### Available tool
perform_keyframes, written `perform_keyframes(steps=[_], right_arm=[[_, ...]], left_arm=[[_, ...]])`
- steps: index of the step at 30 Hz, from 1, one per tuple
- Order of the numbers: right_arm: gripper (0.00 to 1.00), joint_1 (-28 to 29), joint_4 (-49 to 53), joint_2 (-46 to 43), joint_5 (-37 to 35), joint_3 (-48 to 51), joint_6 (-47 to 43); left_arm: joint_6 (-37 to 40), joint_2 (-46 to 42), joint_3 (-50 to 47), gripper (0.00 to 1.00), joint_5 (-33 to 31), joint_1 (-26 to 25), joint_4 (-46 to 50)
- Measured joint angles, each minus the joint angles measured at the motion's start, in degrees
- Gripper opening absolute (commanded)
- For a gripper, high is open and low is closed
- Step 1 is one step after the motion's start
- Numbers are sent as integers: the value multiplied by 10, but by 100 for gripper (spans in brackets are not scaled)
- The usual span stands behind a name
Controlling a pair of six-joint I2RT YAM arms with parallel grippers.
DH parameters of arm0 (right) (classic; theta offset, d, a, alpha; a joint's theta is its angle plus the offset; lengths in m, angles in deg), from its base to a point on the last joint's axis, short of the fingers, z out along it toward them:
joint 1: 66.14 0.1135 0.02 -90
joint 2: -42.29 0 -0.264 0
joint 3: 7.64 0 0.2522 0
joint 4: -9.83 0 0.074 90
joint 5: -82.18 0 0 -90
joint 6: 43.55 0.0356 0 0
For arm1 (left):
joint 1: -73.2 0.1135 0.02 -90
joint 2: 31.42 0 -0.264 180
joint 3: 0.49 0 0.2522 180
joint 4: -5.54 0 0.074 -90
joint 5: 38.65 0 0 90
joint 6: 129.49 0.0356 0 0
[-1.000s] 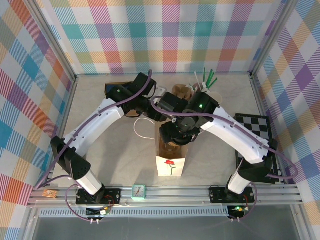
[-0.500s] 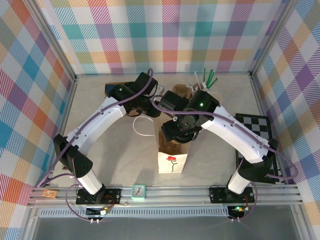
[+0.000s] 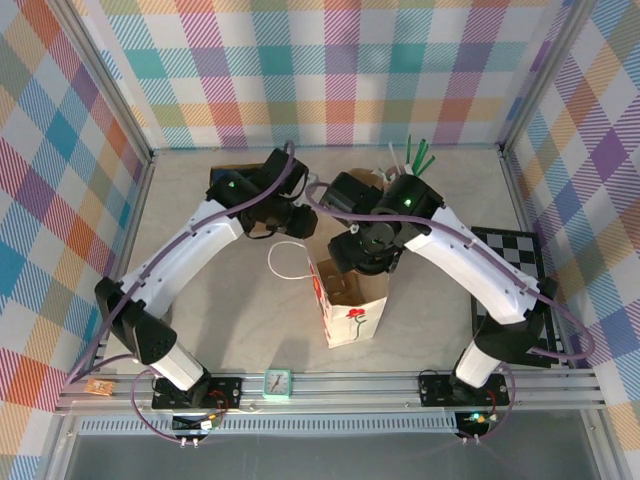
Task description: Pack the takeout coffee
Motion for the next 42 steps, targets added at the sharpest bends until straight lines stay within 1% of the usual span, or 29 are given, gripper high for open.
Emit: perform_keyframes(steps=[4, 10, 16, 21, 24, 42], right_arm=[[37, 5, 0, 16, 9, -35, -10], [37, 33, 0, 38, 27, -54, -16], [37, 42, 0, 48, 35, -50, -14], [37, 42, 0, 49, 35, -33, -9], [37, 42, 0, 53, 35, -26, -5], [38, 42, 0, 68, 36, 19, 52]], left_arm=[[-13, -33, -14, 39, 11, 0, 0], [-15, -41, -16, 42, 16, 0, -2], [-10, -24, -14, 42, 16, 0, -2], [-8, -5, -7, 38, 16, 0, -2], [-8, -3, -4, 37, 17, 0, -2], [-8, -3, -4, 35, 18, 0, -2]])
